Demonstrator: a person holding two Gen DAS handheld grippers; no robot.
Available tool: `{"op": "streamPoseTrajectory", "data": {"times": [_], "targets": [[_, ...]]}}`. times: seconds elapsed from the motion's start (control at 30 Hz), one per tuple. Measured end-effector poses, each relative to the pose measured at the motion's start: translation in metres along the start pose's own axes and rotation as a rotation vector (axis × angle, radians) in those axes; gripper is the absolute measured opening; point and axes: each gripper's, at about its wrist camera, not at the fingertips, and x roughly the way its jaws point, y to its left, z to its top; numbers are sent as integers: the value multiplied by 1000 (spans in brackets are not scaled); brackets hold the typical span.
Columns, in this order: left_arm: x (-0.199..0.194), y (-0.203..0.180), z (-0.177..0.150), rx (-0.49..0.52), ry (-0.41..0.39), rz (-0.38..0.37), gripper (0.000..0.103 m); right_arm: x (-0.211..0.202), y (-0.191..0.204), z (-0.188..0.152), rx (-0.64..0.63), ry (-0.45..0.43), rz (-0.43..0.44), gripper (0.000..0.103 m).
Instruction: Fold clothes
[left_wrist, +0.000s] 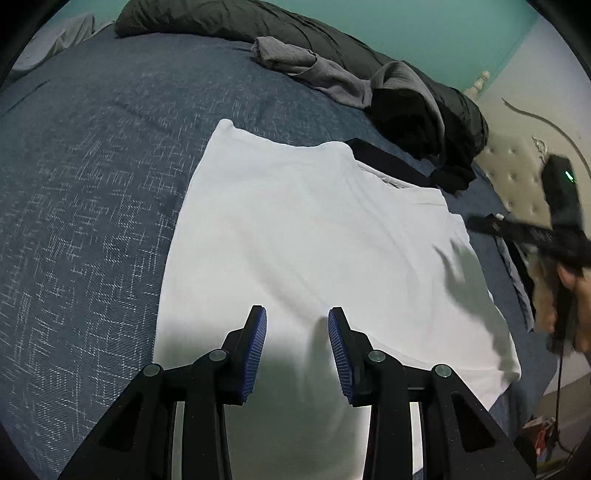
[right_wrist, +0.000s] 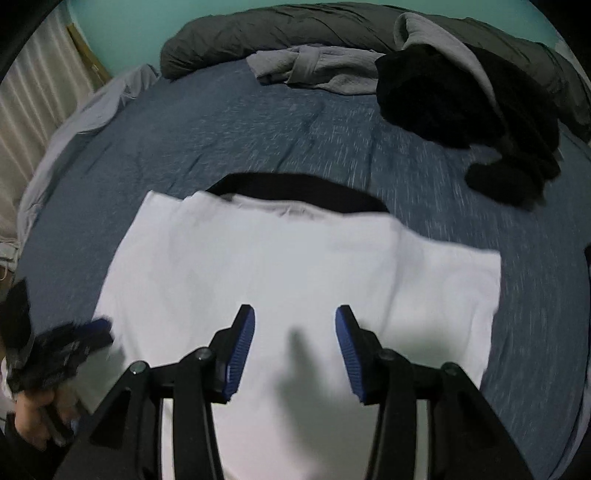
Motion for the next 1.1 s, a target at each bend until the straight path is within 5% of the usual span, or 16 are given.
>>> {"op": "streamPoseTrajectory", "data": {"times": [0.33,0.57,1.1], "targets": [[2,5,2,8,-17,-1,38,65,8,40,12,64,-45,44],[3,11,2,9,-18,-1,38,85,12,36,12,99,-51,2],[-1,14,1,-9,-26,-9,38,64,7,38,34,9,-36,0]]}}
